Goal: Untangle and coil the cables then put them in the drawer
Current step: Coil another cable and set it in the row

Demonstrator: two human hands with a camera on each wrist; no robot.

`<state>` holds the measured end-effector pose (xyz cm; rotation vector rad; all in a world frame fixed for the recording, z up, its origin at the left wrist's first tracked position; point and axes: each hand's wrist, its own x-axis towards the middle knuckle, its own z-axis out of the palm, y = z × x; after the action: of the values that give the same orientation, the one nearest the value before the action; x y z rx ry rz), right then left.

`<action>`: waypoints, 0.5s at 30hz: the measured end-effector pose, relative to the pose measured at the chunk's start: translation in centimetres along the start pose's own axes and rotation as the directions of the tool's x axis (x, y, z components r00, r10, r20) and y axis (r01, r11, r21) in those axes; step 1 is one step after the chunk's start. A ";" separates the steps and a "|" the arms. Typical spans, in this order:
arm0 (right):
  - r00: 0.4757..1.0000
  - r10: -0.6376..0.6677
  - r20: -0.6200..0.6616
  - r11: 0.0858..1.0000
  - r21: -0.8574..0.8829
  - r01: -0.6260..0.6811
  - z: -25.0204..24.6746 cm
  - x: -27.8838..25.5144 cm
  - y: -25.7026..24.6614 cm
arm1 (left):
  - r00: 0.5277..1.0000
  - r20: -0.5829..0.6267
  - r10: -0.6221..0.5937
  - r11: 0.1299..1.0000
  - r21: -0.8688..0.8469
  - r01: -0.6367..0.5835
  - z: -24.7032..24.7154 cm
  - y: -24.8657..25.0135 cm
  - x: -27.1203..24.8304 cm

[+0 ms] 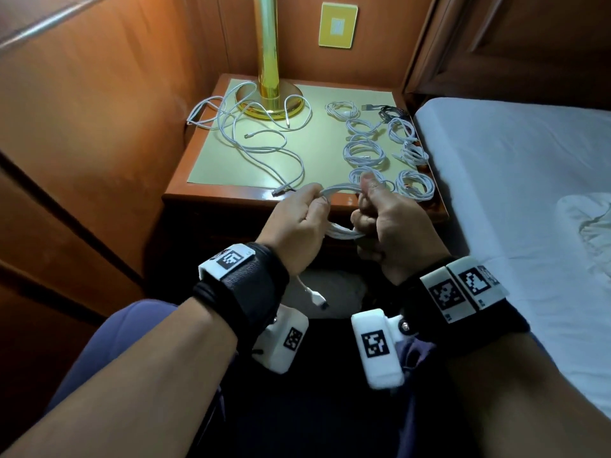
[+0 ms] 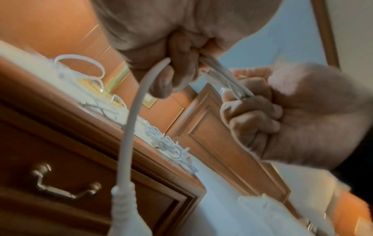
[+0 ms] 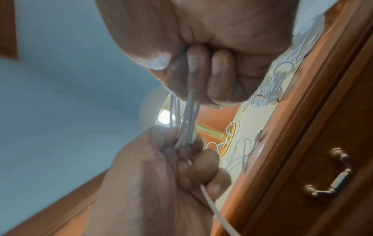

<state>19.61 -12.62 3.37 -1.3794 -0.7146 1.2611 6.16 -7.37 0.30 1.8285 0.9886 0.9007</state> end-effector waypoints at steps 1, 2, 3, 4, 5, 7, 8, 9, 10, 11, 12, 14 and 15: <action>1.000 0.011 0.000 1.000 0.016 -0.011 0.0 0.9 -0.5 | 0.999 -0.015 -0.038 0.991 -0.128 0.036 0.1 -0.3 0.8; 1.000 0.011 0.004 0.999 0.030 -0.011 0.0 1.8 -0.9 | 0.998 -0.020 -0.058 0.973 -0.226 0.052 0.1 -0.5 1.7; 1.000 0.008 0.008 0.999 0.040 -0.009 0.1 2.8 -1.3 | 0.997 -0.024 -0.069 0.958 -0.280 0.059 -0.1 -0.7 2.5; 1.000 0.006 0.008 0.999 0.044 -0.006 0.2 3.7 -1.6 | 0.997 -0.031 -0.070 0.953 -0.297 0.058 -0.3 -0.9 3.3; 1.000 0.001 0.010 0.999 0.050 -0.002 0.3 4.7 -1.9 | 0.997 -0.042 -0.063 0.953 -0.298 0.048 -0.5 -1.2 4.2; 1.000 -0.002 0.024 0.998 0.066 0.000 0.6 6.3 -2.4 | 0.995 -0.079 -0.058 0.948 -0.318 0.030 -1.1 -1.8 5.8; 0.999 -0.005 0.038 0.997 0.073 0.002 0.7 7.1 -2.7 | 0.993 -0.102 -0.066 0.942 -0.334 0.028 -1.3 -2.1 6.7; 0.999 -0.009 0.049 0.997 0.079 0.005 0.8 7.8 -2.9 | 0.990 -0.125 -0.071 0.940 -0.339 0.025 -1.5 -2.4 7.4; 0.998 -0.013 0.054 0.996 0.085 0.008 0.8 8.3 -3.1 | 0.986 -0.146 -0.075 0.941 -0.338 0.022 -1.8 -2.6 8.0; 0.998 -0.017 0.053 0.996 0.092 0.012 0.8 8.8 -3.2 | 0.984 -0.162 -0.073 0.941 -0.338 0.015 -2.0 -2.8 8.5; 0.999 -0.021 0.050 0.995 0.100 0.016 0.7 9.2 -3.2 | 0.983 -0.168 -0.072 0.939 -0.343 0.010 -2.1 -3.0 8.8; 0.998 -0.024 0.051 0.993 0.116 0.018 0.4 9.7 -3.1 | 0.984 -0.165 -0.070 0.940 -0.340 0.010 -2.5 -3.5 9.3; 0.998 -0.024 0.055 0.993 0.121 0.017 0.4 9.8 -3.0 | 0.983 -0.173 -0.068 0.945 -0.327 0.008 -2.6 -3.6 9.4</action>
<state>22.44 -2.76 3.40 -1.2401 -0.6783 1.3096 6.93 2.98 -0.19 1.4642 0.9198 1.1498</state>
